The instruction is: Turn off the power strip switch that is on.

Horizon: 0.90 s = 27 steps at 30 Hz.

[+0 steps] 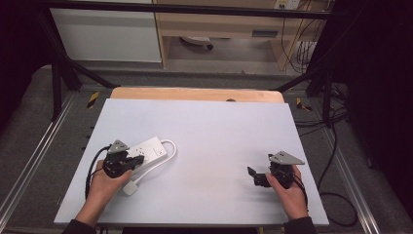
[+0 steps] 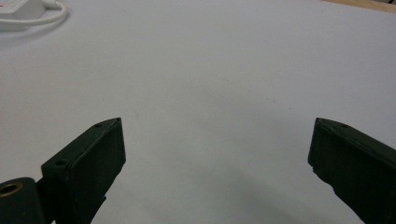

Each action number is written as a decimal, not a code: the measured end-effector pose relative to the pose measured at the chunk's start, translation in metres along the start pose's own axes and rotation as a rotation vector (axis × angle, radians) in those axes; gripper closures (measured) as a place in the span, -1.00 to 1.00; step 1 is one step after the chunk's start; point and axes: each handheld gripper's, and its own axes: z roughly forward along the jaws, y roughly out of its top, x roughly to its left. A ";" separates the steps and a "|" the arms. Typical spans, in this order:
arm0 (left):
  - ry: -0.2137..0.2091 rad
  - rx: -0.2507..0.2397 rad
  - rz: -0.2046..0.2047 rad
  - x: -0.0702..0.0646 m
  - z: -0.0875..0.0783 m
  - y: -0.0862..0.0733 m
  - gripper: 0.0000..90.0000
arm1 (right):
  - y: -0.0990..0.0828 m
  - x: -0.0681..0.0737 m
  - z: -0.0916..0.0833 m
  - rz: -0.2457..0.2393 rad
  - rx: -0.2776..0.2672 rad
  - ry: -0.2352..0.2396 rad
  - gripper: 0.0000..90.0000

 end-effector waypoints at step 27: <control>-0.004 0.004 0.001 0.001 0.000 0.000 1.00 | 0.000 0.000 0.000 -0.001 0.001 0.000 -0.90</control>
